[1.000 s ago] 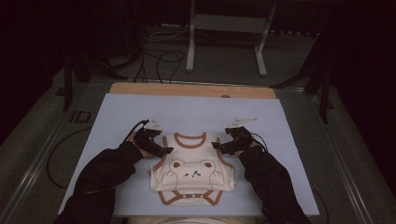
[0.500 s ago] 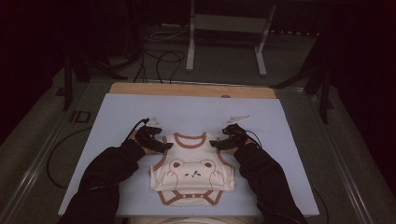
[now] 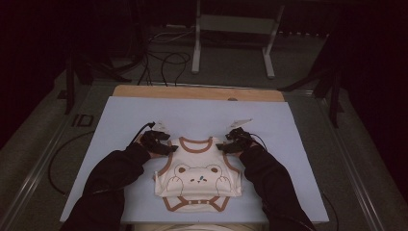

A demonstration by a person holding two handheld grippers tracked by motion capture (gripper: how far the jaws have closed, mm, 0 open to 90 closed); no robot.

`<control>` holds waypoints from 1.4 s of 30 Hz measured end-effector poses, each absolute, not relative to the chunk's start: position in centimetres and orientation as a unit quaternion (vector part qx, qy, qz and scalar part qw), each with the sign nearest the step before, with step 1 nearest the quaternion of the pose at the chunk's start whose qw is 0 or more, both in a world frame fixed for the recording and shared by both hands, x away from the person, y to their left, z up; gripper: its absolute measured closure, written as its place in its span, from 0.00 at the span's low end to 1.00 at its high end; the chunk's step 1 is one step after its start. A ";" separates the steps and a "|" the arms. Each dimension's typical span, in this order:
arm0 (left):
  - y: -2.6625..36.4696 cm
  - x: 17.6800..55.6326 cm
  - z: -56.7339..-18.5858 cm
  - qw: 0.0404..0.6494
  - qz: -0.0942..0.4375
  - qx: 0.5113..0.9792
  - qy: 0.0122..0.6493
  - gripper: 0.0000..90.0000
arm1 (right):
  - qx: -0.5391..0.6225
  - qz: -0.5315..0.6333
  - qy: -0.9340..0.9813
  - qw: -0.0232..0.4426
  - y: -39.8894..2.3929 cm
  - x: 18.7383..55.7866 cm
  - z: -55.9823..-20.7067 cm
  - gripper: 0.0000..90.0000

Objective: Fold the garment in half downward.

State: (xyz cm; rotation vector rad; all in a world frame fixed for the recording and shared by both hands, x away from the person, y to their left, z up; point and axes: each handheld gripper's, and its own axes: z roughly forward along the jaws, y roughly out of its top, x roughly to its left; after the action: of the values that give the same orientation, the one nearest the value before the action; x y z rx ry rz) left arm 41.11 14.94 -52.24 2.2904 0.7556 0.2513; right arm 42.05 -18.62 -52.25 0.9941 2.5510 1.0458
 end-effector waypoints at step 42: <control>14.4 40.7 -50.7 0.368 0.071 0.880 0.293 0.97 | 0.335 0.347 0.869 0.110 -17.9 41.2 -51.0 0.92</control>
State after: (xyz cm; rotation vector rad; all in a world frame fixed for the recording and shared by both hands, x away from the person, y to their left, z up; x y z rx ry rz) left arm 40.70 14.45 -50.70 2.2590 0.7528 0.1823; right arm 41.22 -17.86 -51.04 0.9857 2.5545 1.0191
